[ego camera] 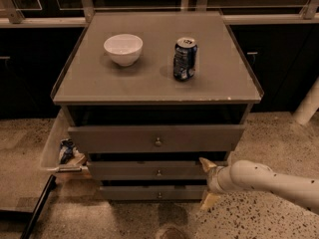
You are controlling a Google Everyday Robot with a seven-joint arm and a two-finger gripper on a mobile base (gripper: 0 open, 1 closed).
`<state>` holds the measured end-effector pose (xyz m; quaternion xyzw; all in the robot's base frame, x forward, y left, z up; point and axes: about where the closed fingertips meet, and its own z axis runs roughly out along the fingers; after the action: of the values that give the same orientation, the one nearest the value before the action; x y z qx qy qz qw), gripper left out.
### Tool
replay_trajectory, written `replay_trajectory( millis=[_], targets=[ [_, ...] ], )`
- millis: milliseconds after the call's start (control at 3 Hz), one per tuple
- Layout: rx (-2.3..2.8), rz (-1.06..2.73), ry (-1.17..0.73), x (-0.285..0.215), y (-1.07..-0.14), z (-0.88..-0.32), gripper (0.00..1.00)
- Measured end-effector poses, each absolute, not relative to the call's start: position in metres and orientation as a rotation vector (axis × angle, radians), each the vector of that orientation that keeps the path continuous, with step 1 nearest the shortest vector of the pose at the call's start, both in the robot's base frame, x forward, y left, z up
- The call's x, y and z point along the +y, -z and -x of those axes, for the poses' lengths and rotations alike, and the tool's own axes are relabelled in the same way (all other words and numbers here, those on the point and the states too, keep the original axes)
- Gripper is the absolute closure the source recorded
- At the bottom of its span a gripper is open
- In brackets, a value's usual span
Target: Open middle drawer
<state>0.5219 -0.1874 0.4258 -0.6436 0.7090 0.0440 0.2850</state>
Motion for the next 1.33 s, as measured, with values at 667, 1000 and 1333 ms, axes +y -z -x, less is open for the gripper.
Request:
replay_trajectory(
  millis=[667, 1000, 1333],
  targets=[
    [1.801, 1.754, -0.06, -0.177, -0.422, -0.557, 0.0],
    [1.741, 1.756, -0.091, -0.169, -0.417, -0.567, 0.0],
    [1.683, 1.764, -0.132, -0.165, -0.405, -0.583, 0.0]
  ],
)
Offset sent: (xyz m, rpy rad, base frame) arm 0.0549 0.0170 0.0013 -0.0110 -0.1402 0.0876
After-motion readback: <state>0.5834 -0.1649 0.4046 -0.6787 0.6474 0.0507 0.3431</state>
